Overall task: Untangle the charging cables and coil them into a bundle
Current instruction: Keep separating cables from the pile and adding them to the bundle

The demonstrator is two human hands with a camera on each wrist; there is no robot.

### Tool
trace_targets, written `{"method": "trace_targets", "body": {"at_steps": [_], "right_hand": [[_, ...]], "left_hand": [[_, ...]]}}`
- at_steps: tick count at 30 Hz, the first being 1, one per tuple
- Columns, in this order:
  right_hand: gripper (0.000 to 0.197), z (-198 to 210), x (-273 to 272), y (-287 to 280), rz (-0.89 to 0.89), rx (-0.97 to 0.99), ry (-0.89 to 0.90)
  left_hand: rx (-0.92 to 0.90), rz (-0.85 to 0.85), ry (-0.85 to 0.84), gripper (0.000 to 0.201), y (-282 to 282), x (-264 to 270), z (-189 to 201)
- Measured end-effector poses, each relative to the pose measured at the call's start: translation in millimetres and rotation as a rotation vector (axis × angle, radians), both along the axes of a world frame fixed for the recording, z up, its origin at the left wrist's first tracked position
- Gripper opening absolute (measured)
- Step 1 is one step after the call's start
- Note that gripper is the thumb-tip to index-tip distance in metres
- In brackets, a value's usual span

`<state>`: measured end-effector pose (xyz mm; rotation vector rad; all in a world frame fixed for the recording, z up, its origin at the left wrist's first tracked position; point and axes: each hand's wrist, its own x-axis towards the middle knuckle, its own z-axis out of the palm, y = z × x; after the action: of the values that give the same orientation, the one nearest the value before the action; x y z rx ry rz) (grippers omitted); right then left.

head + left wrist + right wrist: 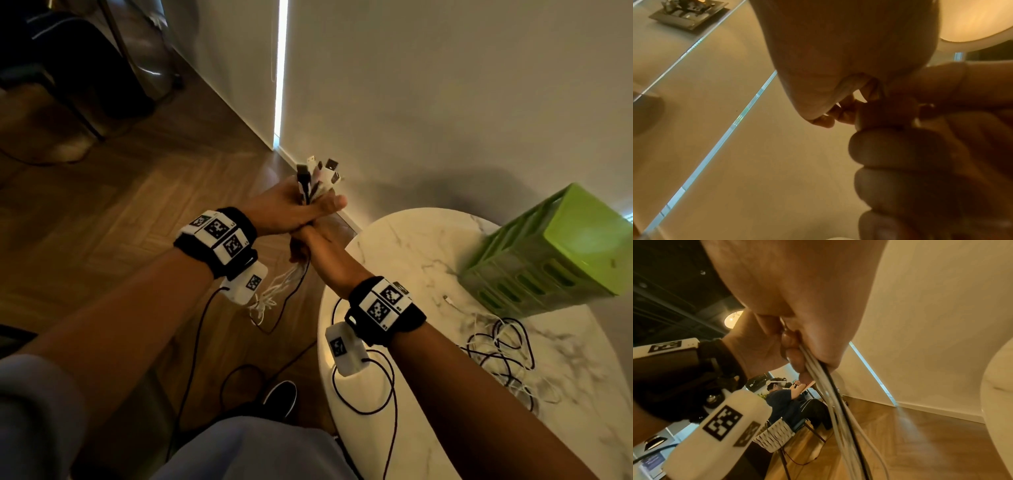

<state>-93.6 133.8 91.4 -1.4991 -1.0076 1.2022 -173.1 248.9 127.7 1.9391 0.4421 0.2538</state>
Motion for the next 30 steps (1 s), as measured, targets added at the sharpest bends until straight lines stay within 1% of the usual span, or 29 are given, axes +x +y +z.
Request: {"method": "trace_targets", "body": {"at_steps": [2,3,4,5,6,7,8,9,10,11,12,13,15,16,17,18,19,20,21,22,24,25,26,27,28,29,30], "right_hand": [[0.018,-0.7,4.6,-0.4,-0.025,-0.050,0.030],[0.018,-0.8,8.0,-0.8,-0.058,-0.045,0.079],[0.019,1.9,10.6,-2.9,-0.097,-0.024,0.142],[0.018,4.5,14.9,-5.5,-0.145,0.003,0.229],[0.015,9.9,17.4,-8.8,-0.179,0.026,0.332],[0.011,15.4,19.5,-12.9,-0.180,0.044,0.422],[0.008,21.4,20.8,-17.3,-0.159,0.053,0.473],[0.009,28.3,21.9,-22.5,-0.124,0.051,0.501],[0.010,35.6,23.4,-28.5,-0.089,0.045,0.492],[0.012,40.0,26.2,-34.6,-0.068,0.039,0.460],[0.016,42.6,29.1,-39.9,-0.072,0.039,0.404],[0.024,43.2,31.5,-43.8,-0.093,0.058,0.334],[0.041,38.9,34.0,-49.6,-0.140,0.133,0.232],[0.047,35.5,33.1,-51.5,-0.159,0.157,0.222],[0.051,32.8,30.7,-53.8,-0.183,0.170,0.231],[0.054,29.0,29.0,-54.9,-0.210,0.182,0.218],[0.054,27.8,27.6,-56.3,-0.240,0.195,0.204],[0.051,27.9,27.9,-57.3,-0.279,0.198,0.186],[0.044,29.0,30.2,-58.0,-0.327,0.195,0.194],[0.036,30.5,34.3,-58.8,-0.391,0.178,0.227],[0.030,29.5,45.3,-61.3,-0.493,0.142,0.311],[0.029,26.5,51.1,-64.1,-0.514,0.129,0.321],[0.030,23.0,55.6,-67.5,-0.520,0.113,0.301],[0.031,21.1,59.6,-72.0,-0.511,0.101,0.275],[0.033,18.6,63.0,-76.2,-0.493,0.088,0.242],[0.034,17.4,67.1,-80.7,-0.474,0.082,0.221],[0.033,16.5,70.6,-84.9,-0.446,0.077,0.205]], "left_hand": [[-0.127,0.005,-0.074,0.038,-2.5,0.9,-4.2],[-0.231,-0.007,-0.131,0.042,-5.0,-0.6,-8.6],[-0.344,-0.039,-0.174,0.052,-6.3,-3.0,-19.9],[-0.440,-0.087,-0.165,0.063,-10.0,-4.9,-32.4],[-0.506,-0.141,-0.089,0.070,-15.5,-6.5,-46.2],[-0.532,-0.208,0.034,0.068,-24.2,-8.4,-57.3],[-0.497,-0.299,0.169,0.055,-32.6,-7.3,-66.6],[-0.422,-0.401,0.283,0.038,-39.5,-3.3,-75.2],[-0.322,-0.467,0.355,0.024,-42.5,2.4,-80.2],[-0.195,-0.484,0.398,0.013,-41.7,7.8,-79.8],[-0.035,-0.423,0.408,0.007,-34.4,12.2,-79.5],[0.131,-0.287,0.384,0.008,-22.8,14.9,-78.6],[0.423,0.089,0.212,0.019,3.0,20.9,-79.3],[0.491,0.270,0.100,0.024,9.8,21.7,-77.5],[0.480,0.420,-0.001,0.029,11.8,23.7,-78.2],[0.409,0.506,-0.042,0.032,8.7,26.0,-81.0],[0.323,0.517,-0.007,0.035,3.1,28.6,-86.2],[0.266,0.460,0.076,0.035,-5.4,31.1,-96.8],[0.253,0.329,0.178,0.036,-15.3,32.8,-110.4],[0.242,0.162,0.264,0.042,-26.0,33.6,-121.0],[0.249,-0.100,0.297,0.067,-45.9,33.6,-134.0],[0.250,-0.179,0.303,0.071,-51.6,33.3,-136.1],[0.228,-0.250,0.345,0.066,-59.4,33.0,-129.6],[0.157,-0.317,0.394,0.059,-63.5,34.4,-127.9],[0.022,-0.378,0.427,0.057,-67.2,34.1,-127.1],[-0.098,-0.421,0.420,0.063,-68.5,34.6,-124.9],[-0.183,-0.426,0.359,0.073,-69.4,34.4,-123.2]]}}
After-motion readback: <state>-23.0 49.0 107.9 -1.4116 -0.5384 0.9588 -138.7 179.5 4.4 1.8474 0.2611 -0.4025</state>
